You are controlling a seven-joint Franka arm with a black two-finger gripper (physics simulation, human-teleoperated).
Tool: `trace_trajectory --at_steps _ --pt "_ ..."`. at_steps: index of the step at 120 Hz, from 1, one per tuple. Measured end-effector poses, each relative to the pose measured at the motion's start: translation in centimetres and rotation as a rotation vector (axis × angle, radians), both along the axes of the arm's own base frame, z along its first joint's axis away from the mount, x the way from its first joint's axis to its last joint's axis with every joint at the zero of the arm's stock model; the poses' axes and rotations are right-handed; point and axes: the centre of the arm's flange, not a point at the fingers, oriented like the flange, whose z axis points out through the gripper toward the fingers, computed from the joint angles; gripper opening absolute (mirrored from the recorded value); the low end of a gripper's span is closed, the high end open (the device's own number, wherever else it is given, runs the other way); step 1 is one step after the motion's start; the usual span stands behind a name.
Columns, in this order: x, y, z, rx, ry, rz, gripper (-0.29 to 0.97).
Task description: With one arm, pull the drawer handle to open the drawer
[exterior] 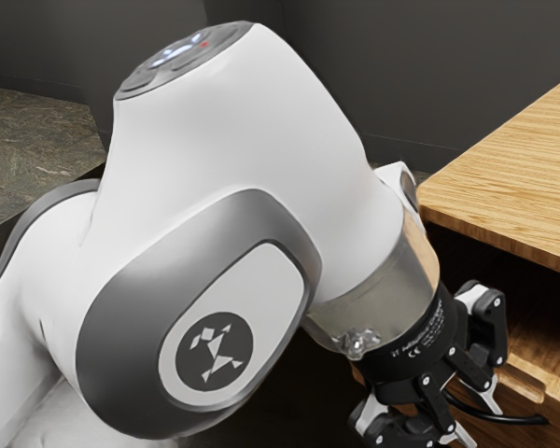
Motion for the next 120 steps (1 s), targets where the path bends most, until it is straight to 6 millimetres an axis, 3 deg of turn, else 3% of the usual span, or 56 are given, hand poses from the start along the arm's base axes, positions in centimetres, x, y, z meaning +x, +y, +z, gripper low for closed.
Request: trace_trajectory --at_steps 85,120 --pt "-2.4 1.4 0.5 0.001 0.012 0.0 0.11" --pt "-3.1 1.1 0.6 0.002 0.011 -0.013 0.11"
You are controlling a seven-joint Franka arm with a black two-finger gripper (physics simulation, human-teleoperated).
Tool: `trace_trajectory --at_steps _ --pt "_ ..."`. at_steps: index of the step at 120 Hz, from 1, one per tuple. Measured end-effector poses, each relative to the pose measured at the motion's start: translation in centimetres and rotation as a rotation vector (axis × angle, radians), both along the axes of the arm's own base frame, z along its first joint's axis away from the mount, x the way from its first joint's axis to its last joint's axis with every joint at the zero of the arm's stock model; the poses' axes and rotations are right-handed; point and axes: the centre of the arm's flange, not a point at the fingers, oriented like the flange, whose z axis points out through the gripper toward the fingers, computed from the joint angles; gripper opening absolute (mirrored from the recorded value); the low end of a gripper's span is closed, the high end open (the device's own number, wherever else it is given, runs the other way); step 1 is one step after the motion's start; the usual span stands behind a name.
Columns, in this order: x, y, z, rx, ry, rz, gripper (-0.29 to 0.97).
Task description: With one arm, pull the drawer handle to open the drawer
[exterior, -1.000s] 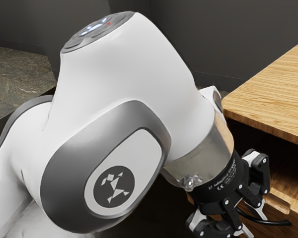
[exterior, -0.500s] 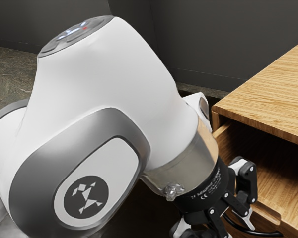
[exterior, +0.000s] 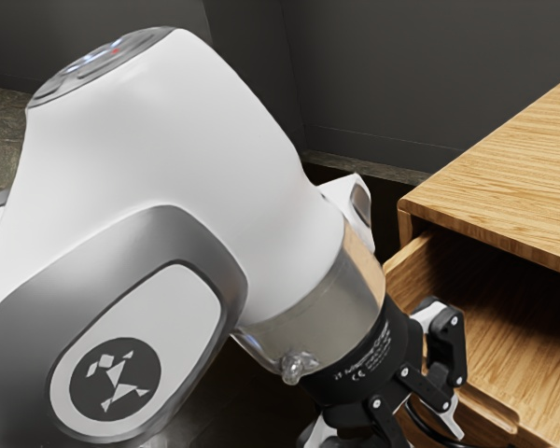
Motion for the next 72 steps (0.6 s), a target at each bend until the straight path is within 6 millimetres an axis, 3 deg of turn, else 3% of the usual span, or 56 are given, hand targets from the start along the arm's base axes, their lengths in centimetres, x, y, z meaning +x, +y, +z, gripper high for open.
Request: trace_trajectory --at_steps 26,72 --pt "-0.5 -0.1 -0.7 0.011 0.014 -0.005 0.11" --pt "-1.7 0.8 0.2 0.014 0.002 -0.003 0.11"
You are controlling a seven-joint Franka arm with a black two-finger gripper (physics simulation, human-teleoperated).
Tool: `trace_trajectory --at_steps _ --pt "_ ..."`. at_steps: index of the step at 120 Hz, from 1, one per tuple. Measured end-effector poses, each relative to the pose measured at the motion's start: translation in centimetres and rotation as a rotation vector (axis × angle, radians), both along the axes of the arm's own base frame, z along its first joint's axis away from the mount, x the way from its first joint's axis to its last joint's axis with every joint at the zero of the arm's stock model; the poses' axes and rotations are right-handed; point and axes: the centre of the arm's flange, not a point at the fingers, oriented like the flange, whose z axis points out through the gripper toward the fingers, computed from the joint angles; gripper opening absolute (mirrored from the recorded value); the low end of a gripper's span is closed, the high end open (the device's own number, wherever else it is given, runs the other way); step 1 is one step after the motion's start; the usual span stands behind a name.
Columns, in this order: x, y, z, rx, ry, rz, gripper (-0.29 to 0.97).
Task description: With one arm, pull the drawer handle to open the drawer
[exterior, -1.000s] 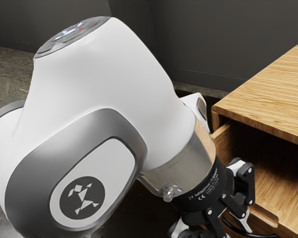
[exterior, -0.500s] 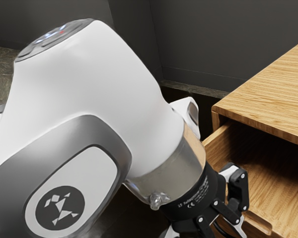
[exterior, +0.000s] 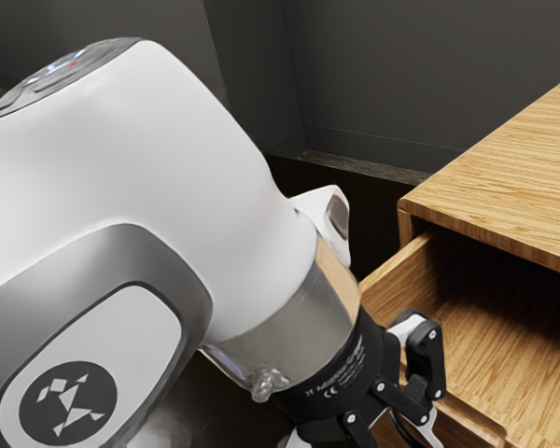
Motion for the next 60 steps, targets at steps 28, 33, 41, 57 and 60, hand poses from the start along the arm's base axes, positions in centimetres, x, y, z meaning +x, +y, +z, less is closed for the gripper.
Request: trace_trajectory --at_steps 28,33,41,57,60 --pt "-0.8 0.4 0.1 0.011 0.0 -0.001 0.11" --pt "-0.9 0.3 0.1 0.012 0.0 -0.002 0.11" --pt "-1.1 0.2 0.1 0.014 0.001 -0.006 0.11" --pt "-1.8 -0.5 0.1 0.013 0.001 -0.022 0.11" --pt "-1.9 -0.5 0.1 0.012 0.0 -0.023 0.11"
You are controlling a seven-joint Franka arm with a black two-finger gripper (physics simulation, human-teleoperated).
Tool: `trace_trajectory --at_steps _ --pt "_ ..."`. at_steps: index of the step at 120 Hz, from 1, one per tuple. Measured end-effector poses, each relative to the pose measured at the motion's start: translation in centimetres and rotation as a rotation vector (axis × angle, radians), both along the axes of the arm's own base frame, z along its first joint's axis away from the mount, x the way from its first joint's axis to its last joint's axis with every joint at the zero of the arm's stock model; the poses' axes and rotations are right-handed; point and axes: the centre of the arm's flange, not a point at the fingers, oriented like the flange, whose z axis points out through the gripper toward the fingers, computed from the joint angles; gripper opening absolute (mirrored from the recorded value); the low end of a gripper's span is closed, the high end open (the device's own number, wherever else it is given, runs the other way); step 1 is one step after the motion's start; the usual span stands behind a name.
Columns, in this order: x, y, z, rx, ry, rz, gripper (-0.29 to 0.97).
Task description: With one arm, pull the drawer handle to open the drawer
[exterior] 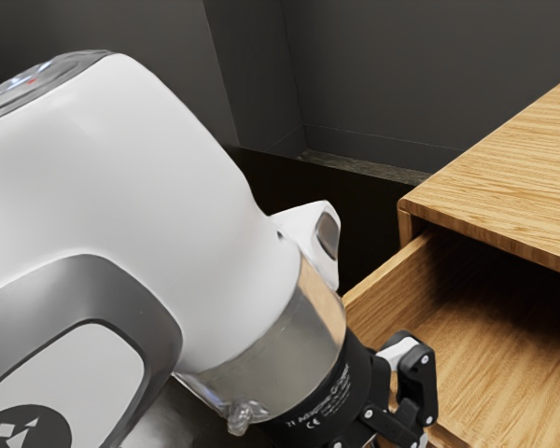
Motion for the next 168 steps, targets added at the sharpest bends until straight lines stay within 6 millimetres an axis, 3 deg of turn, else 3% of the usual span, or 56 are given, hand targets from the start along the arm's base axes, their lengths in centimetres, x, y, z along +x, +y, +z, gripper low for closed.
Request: trace_trajectory --at_steps 34,82,102,168 --pt "-1.0 0.8 0.0 0.009 0.002 0.007 0.11" --pt "-2.7 0.0 -0.8 0.032 0.008 -0.007 0.12" --pt "-3.2 1.0 -0.8 0.031 0.013 0.004 0.12" --pt "-6.5 1.1 -0.6 0.05 -0.012 0.002 0.12"
